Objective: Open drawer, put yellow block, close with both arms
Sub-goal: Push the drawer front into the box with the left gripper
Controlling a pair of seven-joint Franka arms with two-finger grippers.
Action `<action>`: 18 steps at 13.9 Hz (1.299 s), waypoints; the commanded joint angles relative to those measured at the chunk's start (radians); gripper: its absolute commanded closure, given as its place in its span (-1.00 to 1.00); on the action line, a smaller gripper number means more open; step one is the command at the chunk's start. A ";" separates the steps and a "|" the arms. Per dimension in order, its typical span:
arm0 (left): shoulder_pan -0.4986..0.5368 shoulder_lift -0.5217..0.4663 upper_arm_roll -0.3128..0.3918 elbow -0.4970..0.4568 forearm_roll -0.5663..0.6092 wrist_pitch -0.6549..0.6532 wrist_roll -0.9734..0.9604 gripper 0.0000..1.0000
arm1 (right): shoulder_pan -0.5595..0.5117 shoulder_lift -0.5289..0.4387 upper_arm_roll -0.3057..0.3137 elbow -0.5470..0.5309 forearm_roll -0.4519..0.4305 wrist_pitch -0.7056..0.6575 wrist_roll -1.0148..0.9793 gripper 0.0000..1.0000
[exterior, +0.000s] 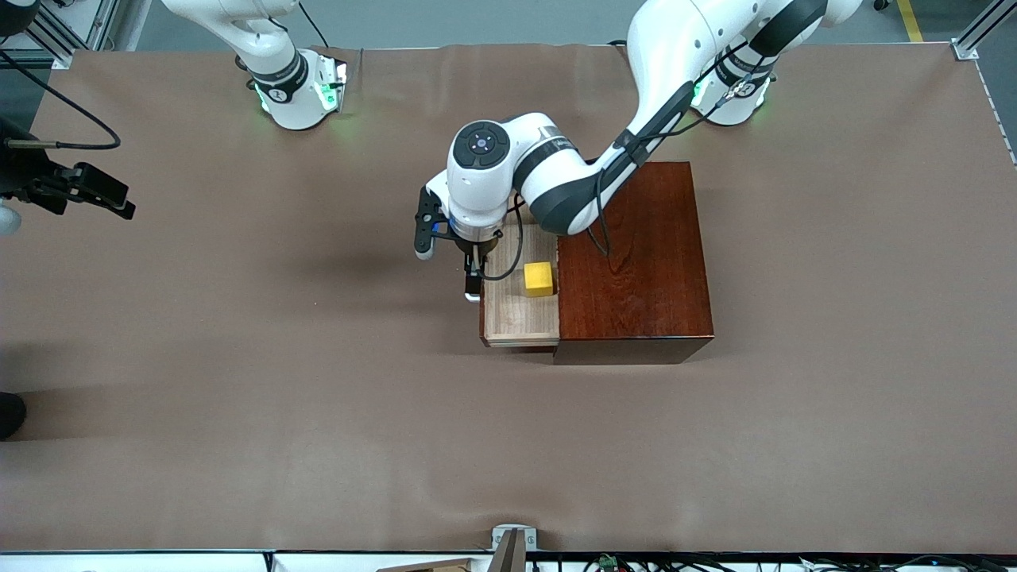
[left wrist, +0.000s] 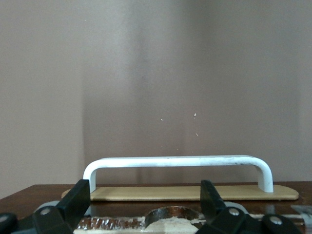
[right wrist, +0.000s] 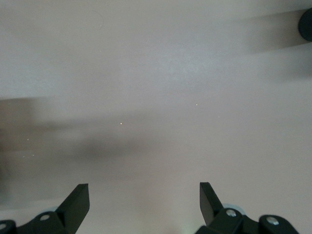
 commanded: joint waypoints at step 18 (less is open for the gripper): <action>0.090 -0.056 0.002 -0.012 -0.001 -0.297 0.043 -1.00 | -0.006 -0.003 0.008 0.013 -0.014 -0.029 0.003 -1.00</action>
